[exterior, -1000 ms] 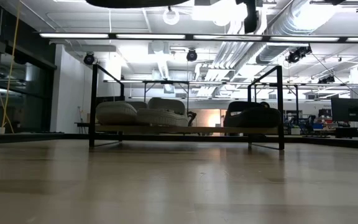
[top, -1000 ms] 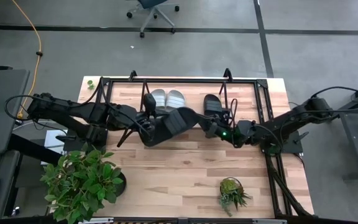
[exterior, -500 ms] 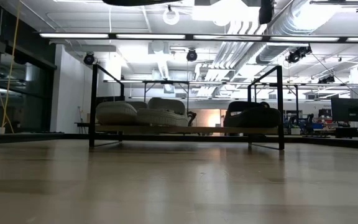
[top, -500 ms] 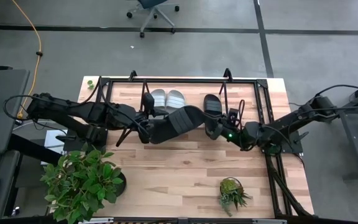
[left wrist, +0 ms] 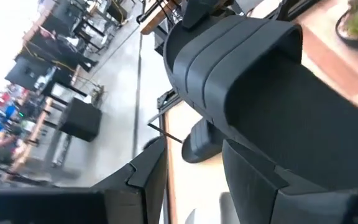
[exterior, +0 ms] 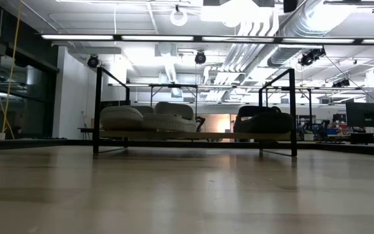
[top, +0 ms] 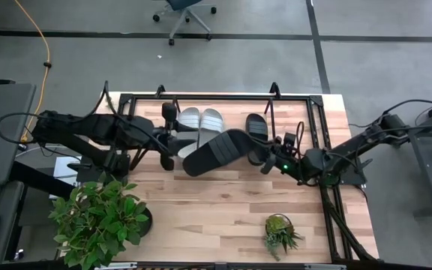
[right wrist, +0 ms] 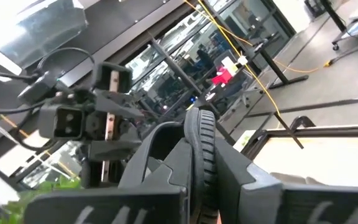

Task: Pick and place slides into the shelf
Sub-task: Put the black slide on the shelf

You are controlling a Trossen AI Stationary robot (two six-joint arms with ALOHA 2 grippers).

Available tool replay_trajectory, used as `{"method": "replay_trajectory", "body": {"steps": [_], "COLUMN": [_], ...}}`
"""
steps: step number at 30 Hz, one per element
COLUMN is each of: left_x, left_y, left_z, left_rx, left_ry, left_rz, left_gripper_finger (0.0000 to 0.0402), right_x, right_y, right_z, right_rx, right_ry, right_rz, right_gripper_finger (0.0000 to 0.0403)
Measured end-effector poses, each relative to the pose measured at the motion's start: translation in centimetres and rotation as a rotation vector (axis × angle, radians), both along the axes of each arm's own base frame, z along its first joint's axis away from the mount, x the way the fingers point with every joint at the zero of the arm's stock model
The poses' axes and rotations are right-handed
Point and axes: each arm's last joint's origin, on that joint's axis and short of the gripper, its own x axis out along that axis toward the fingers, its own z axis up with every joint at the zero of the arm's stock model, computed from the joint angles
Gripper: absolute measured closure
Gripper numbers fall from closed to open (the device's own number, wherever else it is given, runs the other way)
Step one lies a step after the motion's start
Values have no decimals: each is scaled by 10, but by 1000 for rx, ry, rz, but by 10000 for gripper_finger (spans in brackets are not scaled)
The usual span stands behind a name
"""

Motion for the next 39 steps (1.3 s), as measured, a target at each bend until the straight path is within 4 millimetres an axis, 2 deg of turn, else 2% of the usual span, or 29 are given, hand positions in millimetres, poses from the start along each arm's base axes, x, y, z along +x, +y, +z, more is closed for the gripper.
{"method": "replay_trajectory", "body": {"steps": [4,9,14,20,30,39], "left_x": [-3,-4,-3,4,24,30], "left_y": [2,14,28,37,37,37], "left_z": [4,2,-3,-7,-18,-15], "left_rx": [-117,-346,-474,-567,-701,-796], "left_ry": [-13,-21,-8,-9,6,-65], "left_rz": [8,16,42,43,33,47], "left_gripper_finger": [259,259,259,259,259,259], "right_x": [-6,-14,-21,-30,-45,-51], "right_y": [3,5,4,-3,-20,-31], "right_z": [5,11,16,22,31,28], "right_rx": [-29,-72,-111,-143,-187,-227], "right_ry": [5,20,34,46,77,149], "right_rz": [7,18,32,82,125,171], "right_gripper_finger": [385,385,385,385,385,385]}}
